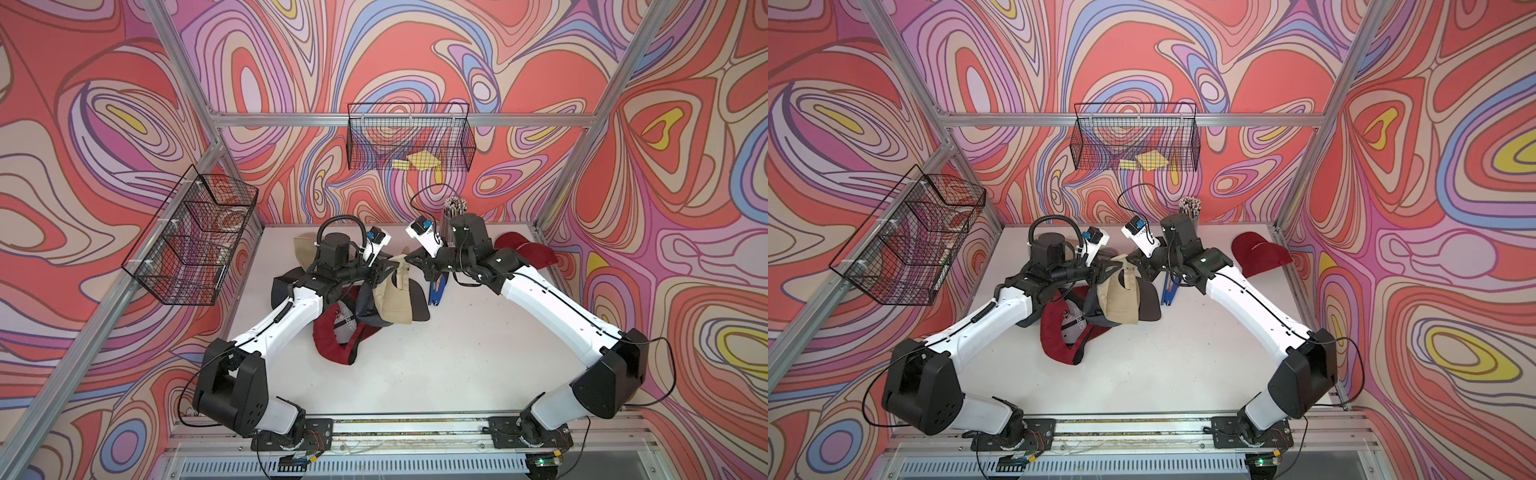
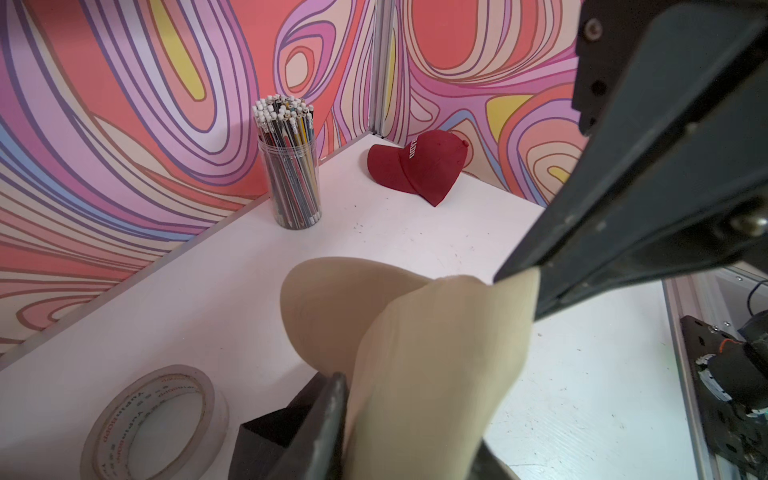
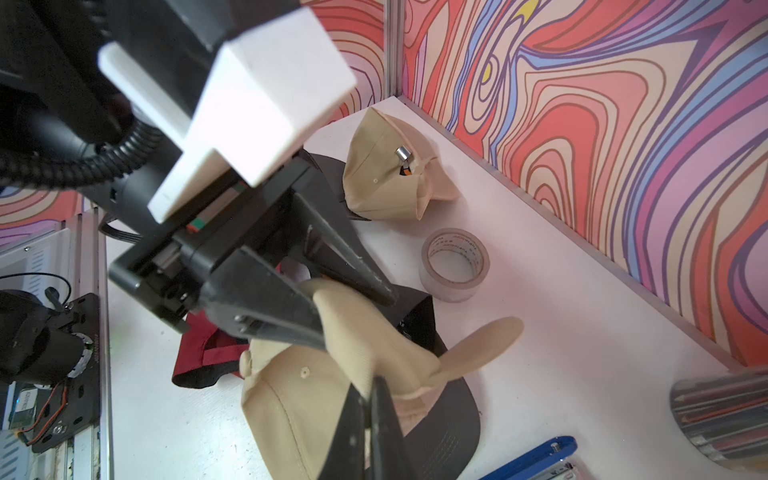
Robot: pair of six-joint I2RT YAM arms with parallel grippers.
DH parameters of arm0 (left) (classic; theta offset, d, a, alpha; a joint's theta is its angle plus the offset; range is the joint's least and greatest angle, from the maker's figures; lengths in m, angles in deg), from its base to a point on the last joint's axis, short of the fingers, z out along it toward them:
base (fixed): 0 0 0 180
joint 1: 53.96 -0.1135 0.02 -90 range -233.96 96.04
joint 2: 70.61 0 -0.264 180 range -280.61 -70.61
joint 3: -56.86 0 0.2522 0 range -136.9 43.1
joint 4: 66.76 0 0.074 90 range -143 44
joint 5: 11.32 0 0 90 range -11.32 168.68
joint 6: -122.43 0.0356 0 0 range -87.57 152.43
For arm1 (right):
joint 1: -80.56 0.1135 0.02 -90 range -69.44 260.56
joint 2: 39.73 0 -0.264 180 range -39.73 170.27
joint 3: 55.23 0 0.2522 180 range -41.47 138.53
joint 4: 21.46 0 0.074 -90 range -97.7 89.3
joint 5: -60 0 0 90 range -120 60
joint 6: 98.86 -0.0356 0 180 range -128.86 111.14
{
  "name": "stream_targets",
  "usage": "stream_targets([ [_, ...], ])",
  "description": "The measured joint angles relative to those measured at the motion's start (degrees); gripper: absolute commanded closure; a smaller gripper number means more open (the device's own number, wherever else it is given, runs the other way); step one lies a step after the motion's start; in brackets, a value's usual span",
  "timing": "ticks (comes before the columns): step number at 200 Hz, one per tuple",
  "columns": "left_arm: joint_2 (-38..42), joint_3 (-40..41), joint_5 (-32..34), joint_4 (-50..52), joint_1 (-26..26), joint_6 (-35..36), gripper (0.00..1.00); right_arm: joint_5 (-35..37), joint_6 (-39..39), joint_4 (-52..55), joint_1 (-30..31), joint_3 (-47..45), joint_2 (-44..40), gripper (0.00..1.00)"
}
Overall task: Open the adjustable buckle of the baseball cap
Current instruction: Open the adjustable buckle on the baseball cap.
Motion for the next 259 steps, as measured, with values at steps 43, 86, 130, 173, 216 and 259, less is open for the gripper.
stream_targets([
  [43, 0.1, 0.0, 1.2, 0.1, 0.3, -1.2, 1.0, 1.3, -3.1, -1.8, 0.0, -0.7, -0.1, 0.51],
  [86, 0.1, 0.1, 3.8, -0.2, 0.0, -6.0, 1.0, 7.6, -9.3, -4.6, 0.0, -4.3, -2.4, 0.4],
  [130, 0.5, 2.6, 5.7, -4.2, 0.0, -12.6, 1.0, 11.6, -17.4, -8.3, 0.0, -11.0, -7.3, 0.5],
  [173, 0.5, 3.9, 5.8, -6.4, 0.0, -16.7, 1.0, 14.9, -23.2, -11.6, 1.7, -11.9, -6.8, 0.47],
  [216, 0.6, 3.9, 5.7, -6.9, 0.0, -17.8, 1.0, 17.6, -25.8, -13.3, 3.3, -10.7, -2.9, 0.41],
  [259, 0.6, 3.9, 5.6, -6.9, 0.0, -18.4, 1.0, 19.0, -25.9, -14.1, 4.2, -9.6, -0.3, 0.53],
])
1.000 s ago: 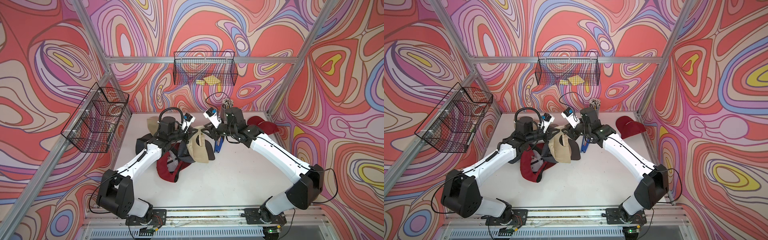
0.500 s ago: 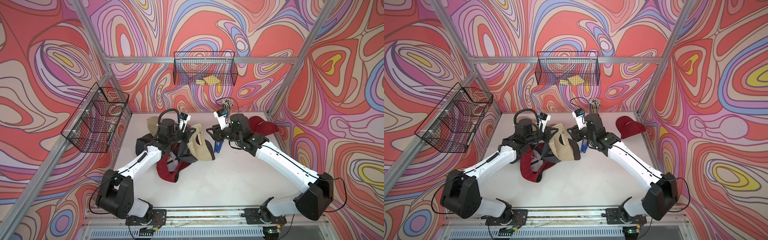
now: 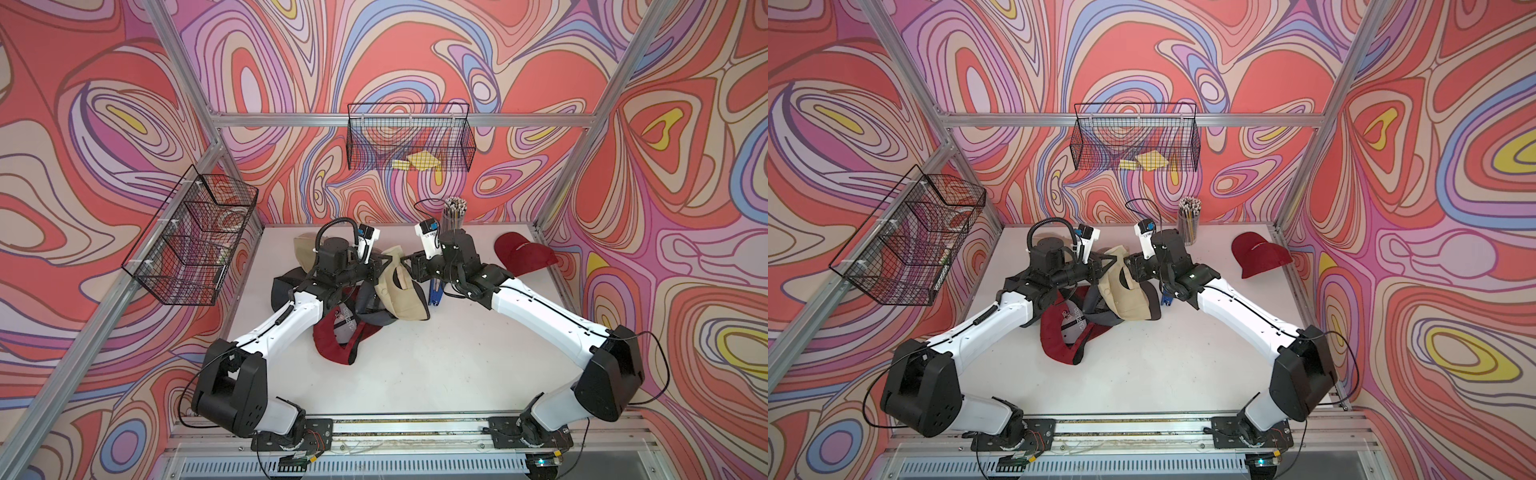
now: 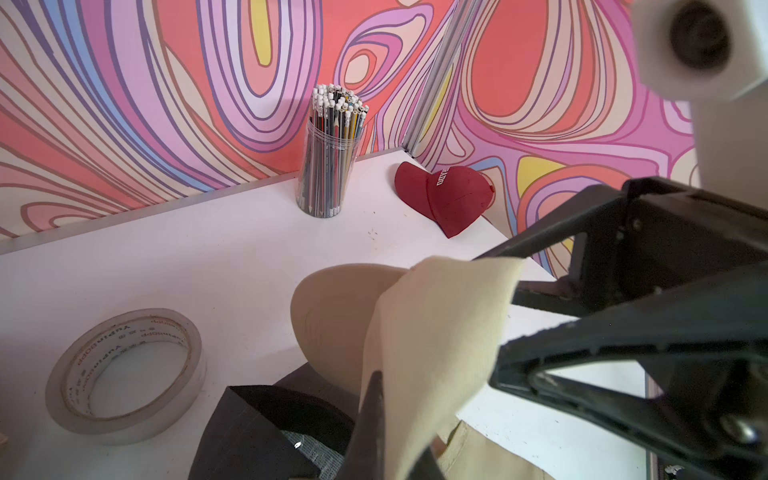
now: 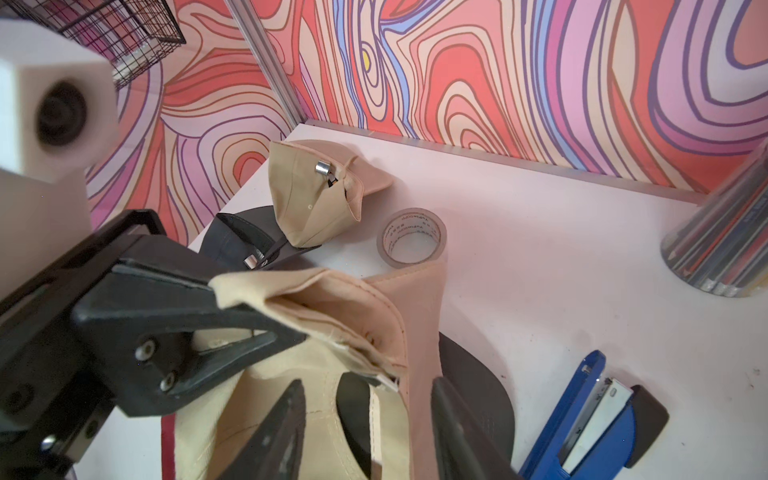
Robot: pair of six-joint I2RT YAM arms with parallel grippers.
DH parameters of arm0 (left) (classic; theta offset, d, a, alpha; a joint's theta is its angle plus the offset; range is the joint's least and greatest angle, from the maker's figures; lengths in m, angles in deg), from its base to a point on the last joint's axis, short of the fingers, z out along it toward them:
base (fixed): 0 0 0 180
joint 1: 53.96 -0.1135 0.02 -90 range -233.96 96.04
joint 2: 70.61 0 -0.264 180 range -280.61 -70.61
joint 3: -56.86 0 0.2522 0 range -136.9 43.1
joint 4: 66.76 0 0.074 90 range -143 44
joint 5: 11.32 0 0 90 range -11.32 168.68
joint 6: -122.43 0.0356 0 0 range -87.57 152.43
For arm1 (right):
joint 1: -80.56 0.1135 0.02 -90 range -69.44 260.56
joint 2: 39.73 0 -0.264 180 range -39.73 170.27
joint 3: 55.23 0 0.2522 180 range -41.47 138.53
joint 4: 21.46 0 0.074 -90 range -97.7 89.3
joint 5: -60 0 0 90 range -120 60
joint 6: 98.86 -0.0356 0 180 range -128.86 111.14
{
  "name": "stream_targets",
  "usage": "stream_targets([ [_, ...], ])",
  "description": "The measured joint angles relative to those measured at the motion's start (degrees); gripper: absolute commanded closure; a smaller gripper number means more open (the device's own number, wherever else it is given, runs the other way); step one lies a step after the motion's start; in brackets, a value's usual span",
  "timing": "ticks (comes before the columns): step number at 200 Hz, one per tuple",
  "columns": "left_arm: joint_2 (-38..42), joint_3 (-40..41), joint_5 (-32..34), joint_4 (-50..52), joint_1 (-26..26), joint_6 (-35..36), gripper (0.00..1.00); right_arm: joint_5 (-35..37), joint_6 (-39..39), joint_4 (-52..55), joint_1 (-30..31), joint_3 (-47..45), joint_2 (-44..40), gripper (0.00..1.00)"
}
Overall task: Open the adjustable buckle of the baseball cap
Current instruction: Open the adjustable buckle on the baseball cap.
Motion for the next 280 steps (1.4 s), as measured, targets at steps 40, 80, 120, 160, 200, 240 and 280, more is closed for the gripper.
stream_targets([
  [40, 0.0, 0.0, -0.3, 0.0, 0.0, 0.0, 1.0, 0.8, 0.2, -1.6, 0.3, 1.6, 1.9, 0.51],
  [80, 0.0, 0.0, -0.5, 0.0, 0.0, -0.1, 1.0, 1.8, 0.3, -2.7, 0.5, 3.3, 4.5, 0.54],
  [120, 0.0, 0.0, -0.2, 0.0, 0.0, -0.3, 1.0, 5.3, -0.8, -2.8, 1.3, 3.9, 5.6, 0.66],
  [160, 0.0, 0.0, 0.0, 0.0, 0.0, -0.5, 1.0, 8.1, -2.8, -2.8, 1.6, 3.9, 5.6, 0.73],
  [200, 0.0, 0.0, 0.4, 0.0, 0.0, -0.5, 1.0, 8.5, -4.4, -3.1, 1.8, 3.0, 5.2, 0.93],
  [240, 0.0, 0.1, 0.6, 0.1, -0.1, -0.5, 1.0, 8.5, -5.1, -3.1, 1.9, 1.6, 3.7, 1.0],
  [280, 0.0, 0.1, 1.0, 0.6, -0.9, -0.9, 1.0, 8.1, -5.0, -3.3, 2.3, -0.3, 2.0, 1.0],
])
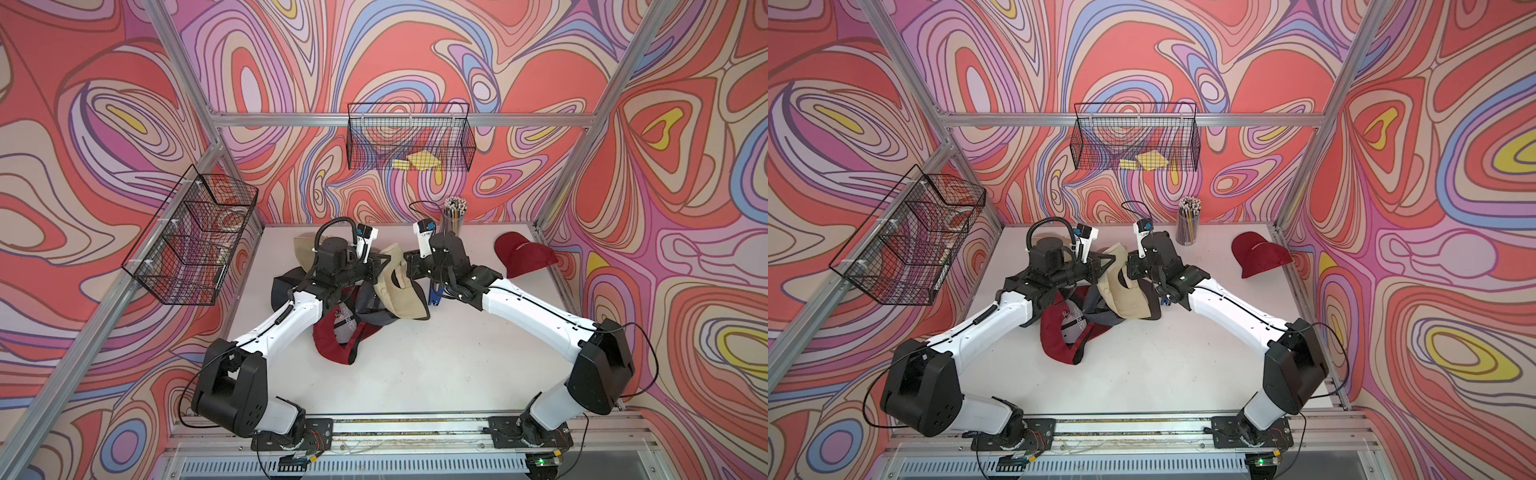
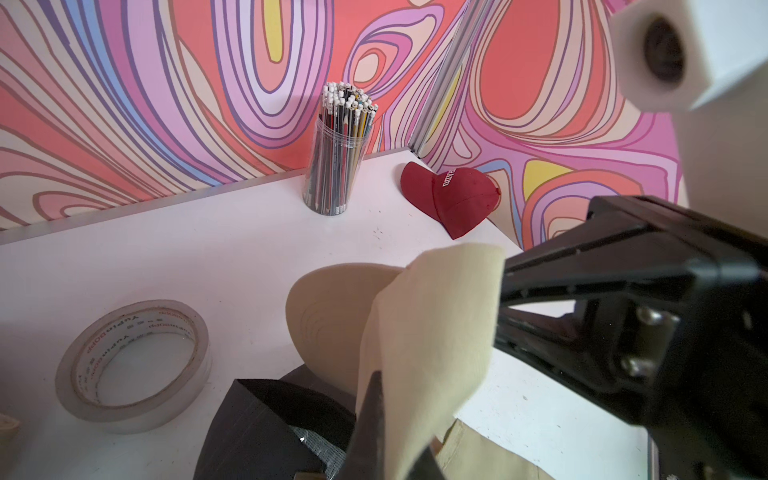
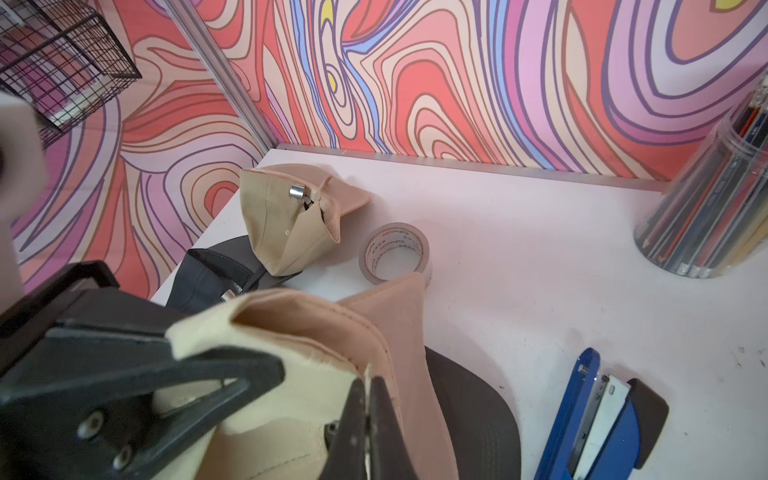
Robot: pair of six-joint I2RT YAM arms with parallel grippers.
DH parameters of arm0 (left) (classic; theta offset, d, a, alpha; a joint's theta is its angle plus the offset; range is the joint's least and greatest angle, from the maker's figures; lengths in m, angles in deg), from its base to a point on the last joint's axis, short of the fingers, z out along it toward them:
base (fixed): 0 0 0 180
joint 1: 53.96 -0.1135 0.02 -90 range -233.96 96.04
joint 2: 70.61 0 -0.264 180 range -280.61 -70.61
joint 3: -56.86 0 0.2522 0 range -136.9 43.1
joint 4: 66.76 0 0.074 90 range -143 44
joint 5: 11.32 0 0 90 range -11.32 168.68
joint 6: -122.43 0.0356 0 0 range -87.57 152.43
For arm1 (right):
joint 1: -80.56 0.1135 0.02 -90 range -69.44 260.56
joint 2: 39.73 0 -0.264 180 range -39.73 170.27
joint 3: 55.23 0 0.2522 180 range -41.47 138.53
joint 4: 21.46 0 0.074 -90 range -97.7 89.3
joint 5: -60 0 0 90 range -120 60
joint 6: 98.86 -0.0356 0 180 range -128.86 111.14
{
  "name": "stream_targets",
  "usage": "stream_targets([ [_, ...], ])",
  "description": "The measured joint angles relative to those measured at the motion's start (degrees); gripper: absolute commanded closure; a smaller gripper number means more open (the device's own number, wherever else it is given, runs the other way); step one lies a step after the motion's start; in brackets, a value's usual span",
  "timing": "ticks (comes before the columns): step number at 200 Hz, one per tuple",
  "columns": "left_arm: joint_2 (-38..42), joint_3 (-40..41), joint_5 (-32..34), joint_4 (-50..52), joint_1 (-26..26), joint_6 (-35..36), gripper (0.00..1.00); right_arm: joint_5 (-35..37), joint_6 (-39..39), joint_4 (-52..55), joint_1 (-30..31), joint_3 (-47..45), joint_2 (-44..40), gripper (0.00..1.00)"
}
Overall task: Open the adjustable buckle of the baseball cap
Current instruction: Open the adjustable buckle on the baseball cap, then pull the adjustable strap on the baseball cap.
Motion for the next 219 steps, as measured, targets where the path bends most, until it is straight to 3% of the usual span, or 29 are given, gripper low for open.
stream_targets([
  [109, 0.0, 0.0, 0.4, 1.4, -1.7, -0.5, 1.0, -1.4, 0.6, 0.2, 0.0, -5.1, -4.1, 1.0],
  [127, 0.0, 0.0, 0.7, 1.6, -1.7, -0.6, 1.0, -2.3, 0.8, 0.4, 0.0, -5.4, -4.3, 0.57],
  [151, 0.0, 0.0, 1.4, 1.5, -2.4, -0.8, 1.0, -4.4, 2.7, 0.7, -0.2, -6.3, -5.0, 0.38],
  [186, 0.0, 0.0, 0.5, 1.4, -2.6, -0.8, 1.0, -8.5, 5.4, 1.1, -0.7, -7.9, -7.5, 0.37],
  [219, -0.2, -0.3, -1.3, 1.6, -2.7, -0.8, 1.0, -19.1, 6.4, 0.2, -6.6, -10.3, -9.5, 0.53],
])
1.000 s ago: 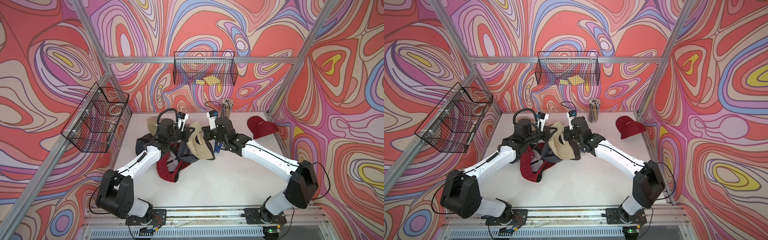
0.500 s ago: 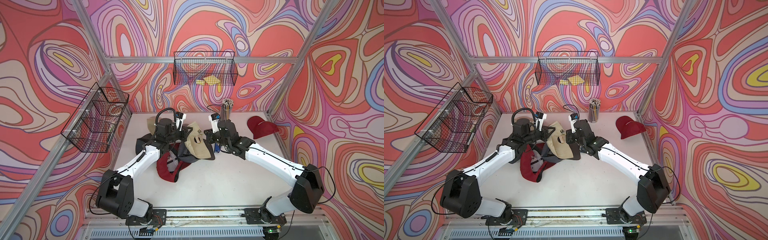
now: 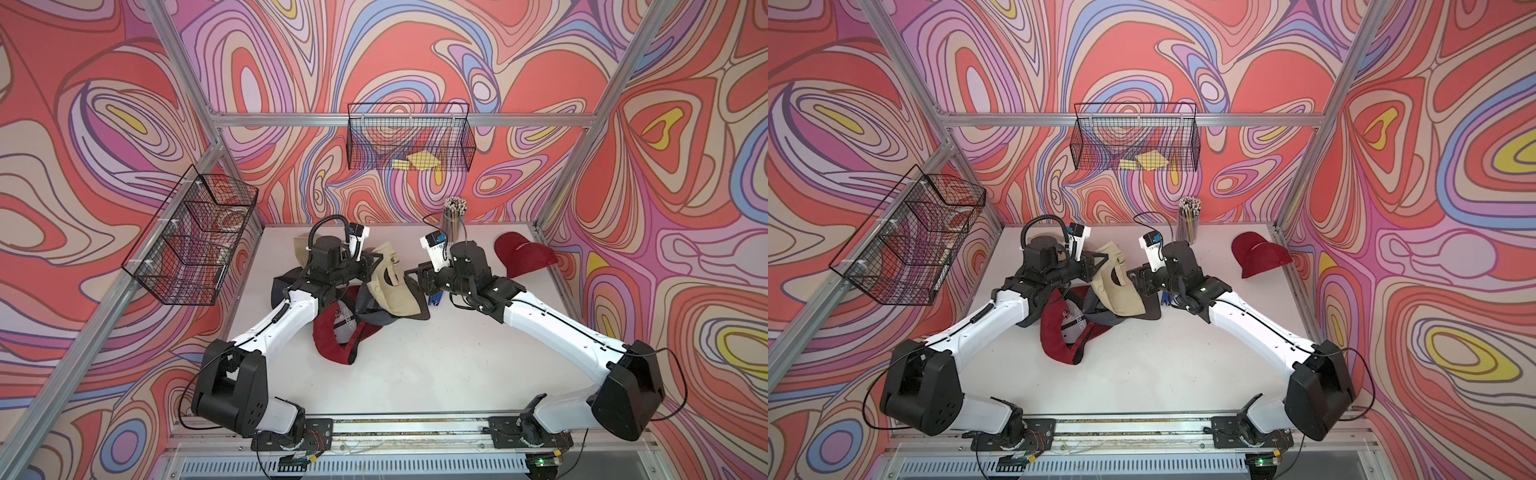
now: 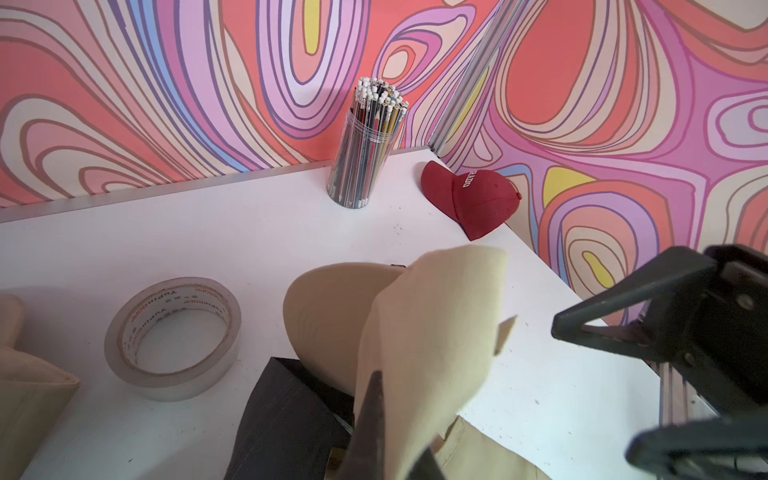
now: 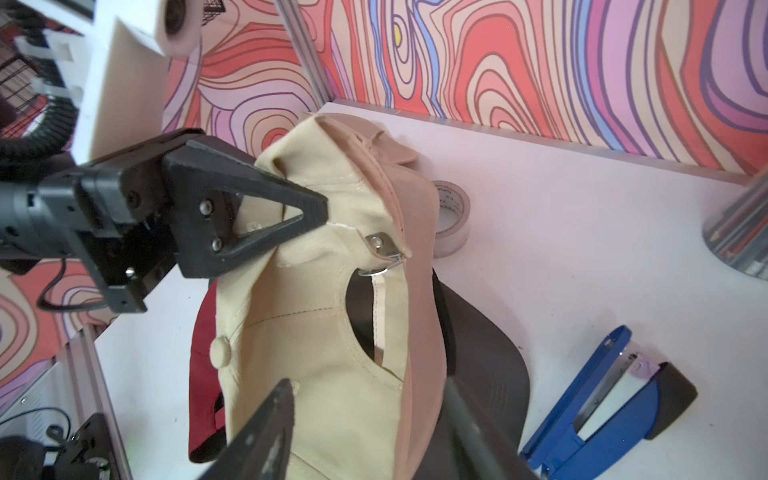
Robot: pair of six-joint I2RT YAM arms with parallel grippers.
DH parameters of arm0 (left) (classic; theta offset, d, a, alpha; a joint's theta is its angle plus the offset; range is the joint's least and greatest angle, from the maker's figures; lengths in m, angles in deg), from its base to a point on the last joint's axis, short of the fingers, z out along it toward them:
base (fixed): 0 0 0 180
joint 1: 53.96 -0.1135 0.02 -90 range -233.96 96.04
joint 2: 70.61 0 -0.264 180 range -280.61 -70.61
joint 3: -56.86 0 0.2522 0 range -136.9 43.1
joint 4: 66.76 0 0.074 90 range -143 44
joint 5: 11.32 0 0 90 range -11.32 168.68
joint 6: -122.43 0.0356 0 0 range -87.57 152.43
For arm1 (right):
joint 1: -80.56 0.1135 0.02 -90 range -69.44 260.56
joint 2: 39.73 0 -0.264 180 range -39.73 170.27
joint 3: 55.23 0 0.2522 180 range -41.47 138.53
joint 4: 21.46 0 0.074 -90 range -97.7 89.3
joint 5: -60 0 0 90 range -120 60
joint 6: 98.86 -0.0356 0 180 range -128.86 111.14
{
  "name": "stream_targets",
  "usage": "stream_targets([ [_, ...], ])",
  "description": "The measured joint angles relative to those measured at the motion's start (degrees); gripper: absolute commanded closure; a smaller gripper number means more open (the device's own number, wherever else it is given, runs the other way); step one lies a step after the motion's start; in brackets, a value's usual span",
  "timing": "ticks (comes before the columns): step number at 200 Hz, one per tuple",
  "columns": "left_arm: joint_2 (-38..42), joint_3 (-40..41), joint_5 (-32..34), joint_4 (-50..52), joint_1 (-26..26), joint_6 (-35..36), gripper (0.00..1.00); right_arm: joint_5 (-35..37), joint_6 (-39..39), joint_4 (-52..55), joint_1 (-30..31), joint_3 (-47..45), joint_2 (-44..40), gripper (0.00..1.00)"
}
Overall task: Open the adjustable buckle of the baseball cap
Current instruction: Pull the adjustable strap on the baseball cap.
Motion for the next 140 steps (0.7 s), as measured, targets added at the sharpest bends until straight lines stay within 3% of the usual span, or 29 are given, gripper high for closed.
stream_targets([
  [33, -0.8, -2.3, -4.2, 1.1, 0.0, 0.3, 1.0, -13.5, -0.1, -2.2, -8.3, -3.5, 0.7, 0.57],
  [65, -2.2, -4.6, -9.5, 1.3, 0.0, 0.3, 1.0, -22.8, 0.4, -3.8, -10.5, -4.2, 2.2, 0.56],
  [140, -4.2, -4.8, -18.9, -1.6, 0.0, -1.8, 1.0, -30.5, 2.0, -5.6, -11.1, -4.9, 3.0, 0.58],
])
